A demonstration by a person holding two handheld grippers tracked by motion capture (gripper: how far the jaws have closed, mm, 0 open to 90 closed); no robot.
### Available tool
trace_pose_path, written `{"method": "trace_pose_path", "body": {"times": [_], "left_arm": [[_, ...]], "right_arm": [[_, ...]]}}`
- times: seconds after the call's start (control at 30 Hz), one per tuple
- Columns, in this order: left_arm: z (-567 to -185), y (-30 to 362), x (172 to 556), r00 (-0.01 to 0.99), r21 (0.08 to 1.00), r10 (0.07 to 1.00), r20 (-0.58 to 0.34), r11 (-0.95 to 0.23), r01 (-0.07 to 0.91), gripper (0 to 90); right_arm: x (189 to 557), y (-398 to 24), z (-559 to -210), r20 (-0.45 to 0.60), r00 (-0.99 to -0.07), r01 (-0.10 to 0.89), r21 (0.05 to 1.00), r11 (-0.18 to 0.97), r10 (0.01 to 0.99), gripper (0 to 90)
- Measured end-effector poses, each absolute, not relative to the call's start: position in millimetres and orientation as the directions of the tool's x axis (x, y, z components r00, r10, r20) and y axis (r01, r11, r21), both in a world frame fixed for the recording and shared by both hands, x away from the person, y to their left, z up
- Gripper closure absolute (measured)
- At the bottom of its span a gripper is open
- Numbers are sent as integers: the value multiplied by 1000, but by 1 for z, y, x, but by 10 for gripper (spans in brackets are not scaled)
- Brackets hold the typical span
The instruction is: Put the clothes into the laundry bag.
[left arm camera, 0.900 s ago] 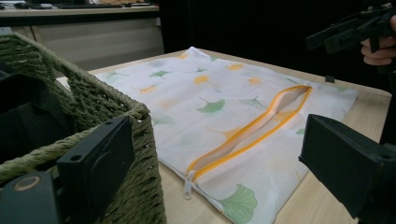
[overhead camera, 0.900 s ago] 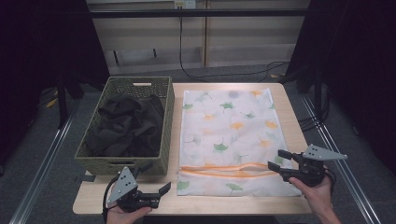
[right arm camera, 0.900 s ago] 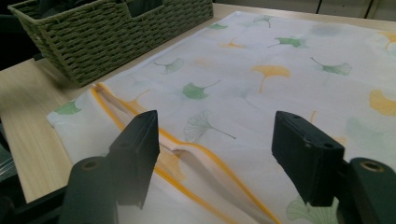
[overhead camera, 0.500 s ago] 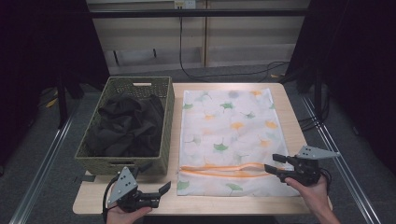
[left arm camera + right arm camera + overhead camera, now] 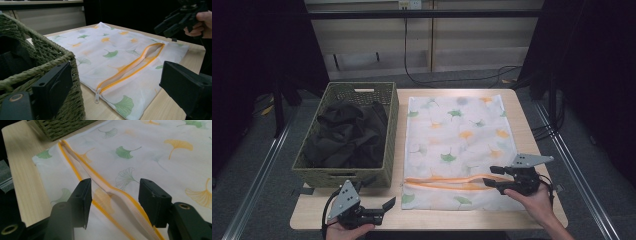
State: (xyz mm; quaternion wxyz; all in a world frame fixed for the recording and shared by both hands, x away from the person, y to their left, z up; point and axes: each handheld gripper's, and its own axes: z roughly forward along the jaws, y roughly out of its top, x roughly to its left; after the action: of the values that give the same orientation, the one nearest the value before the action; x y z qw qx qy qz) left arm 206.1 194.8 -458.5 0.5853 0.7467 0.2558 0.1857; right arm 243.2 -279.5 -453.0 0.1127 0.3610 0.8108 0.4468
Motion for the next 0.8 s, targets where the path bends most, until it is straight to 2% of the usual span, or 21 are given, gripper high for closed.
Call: {"method": "trace_pose_path", "body": {"times": [0.03, 0.1, 0.17, 0.27, 0.43, 0.63, 0.8], "left_arm": [[-459, 194, 206, 799, 971, 600, -37, -166, 170, 113], [-459, 193, 207, 796, 969, 605, 0, -197, 150, 114], [-458, 191, 206, 797, 969, 604, -27, -178, 168, 114], [-457, 192, 205, 810, 968, 586, -5, -200, 151, 114], [-460, 192, 206, 806, 964, 592, -7, -212, 164, 114], [-458, 192, 204, 806, 967, 592, -4, -202, 153, 116], [-458, 193, 205, 801, 965, 599, -3, -207, 158, 118]], "right_arm": [[248, -277, -454, 152, -716, 496, 797, 344, 681, 439], [256, -270, -452, 155, -726, 502, 785, 363, 670, 433], [264, -261, -447, 139, -744, 495, 772, 399, 653, 432], [275, -246, -443, 103, -775, 474, 748, 464, 624, 456], [285, -228, -451, 127, -789, 475, 746, 466, 601, 460], [287, -229, -468, 121, -794, 492, 702, 514, 595, 453], [283, -235, -478, 80, -791, 499, 658, 564, 607, 401]]}}
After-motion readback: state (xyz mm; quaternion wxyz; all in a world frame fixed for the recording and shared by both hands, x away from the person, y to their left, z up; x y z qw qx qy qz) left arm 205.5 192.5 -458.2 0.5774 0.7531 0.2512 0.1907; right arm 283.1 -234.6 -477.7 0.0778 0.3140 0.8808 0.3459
